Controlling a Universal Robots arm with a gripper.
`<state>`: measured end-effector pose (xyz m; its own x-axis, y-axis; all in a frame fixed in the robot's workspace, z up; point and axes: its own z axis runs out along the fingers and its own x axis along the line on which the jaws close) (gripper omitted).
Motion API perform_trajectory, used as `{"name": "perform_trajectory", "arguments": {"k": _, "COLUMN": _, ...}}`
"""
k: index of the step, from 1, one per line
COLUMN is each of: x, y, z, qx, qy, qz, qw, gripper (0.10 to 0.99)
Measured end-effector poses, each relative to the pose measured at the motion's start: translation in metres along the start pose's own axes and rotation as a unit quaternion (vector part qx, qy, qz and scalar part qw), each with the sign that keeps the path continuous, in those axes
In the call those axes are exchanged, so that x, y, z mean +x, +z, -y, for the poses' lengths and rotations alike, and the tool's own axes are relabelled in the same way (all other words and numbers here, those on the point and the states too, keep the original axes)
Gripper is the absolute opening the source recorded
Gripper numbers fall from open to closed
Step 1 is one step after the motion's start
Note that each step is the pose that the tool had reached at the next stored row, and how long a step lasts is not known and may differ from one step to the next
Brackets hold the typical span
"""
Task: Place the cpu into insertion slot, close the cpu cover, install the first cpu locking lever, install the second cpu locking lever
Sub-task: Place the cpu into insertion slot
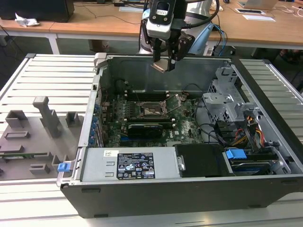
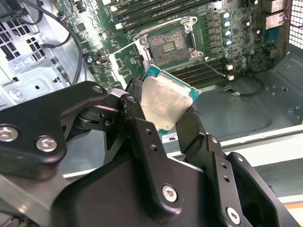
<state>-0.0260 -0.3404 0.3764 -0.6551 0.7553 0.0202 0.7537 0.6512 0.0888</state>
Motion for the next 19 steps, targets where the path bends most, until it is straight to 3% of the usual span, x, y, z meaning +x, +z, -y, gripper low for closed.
{"name": "perform_trajectory", "arguments": {"k": 8, "x": 0.0000, "y": 0.0009, "z": 0.0001, "qx": -0.0006, "qy": 0.033, "qz": 0.0030, "qw": 0.9994, "gripper": 0.529}}
{"name": "perform_trajectory", "arguments": {"k": 19, "x": 0.0000, "y": 0.0017, "z": 0.0002, "qx": -0.0015, "qy": 0.081, "qz": 0.0072, "qw": 0.9967, "gripper": 0.529}}
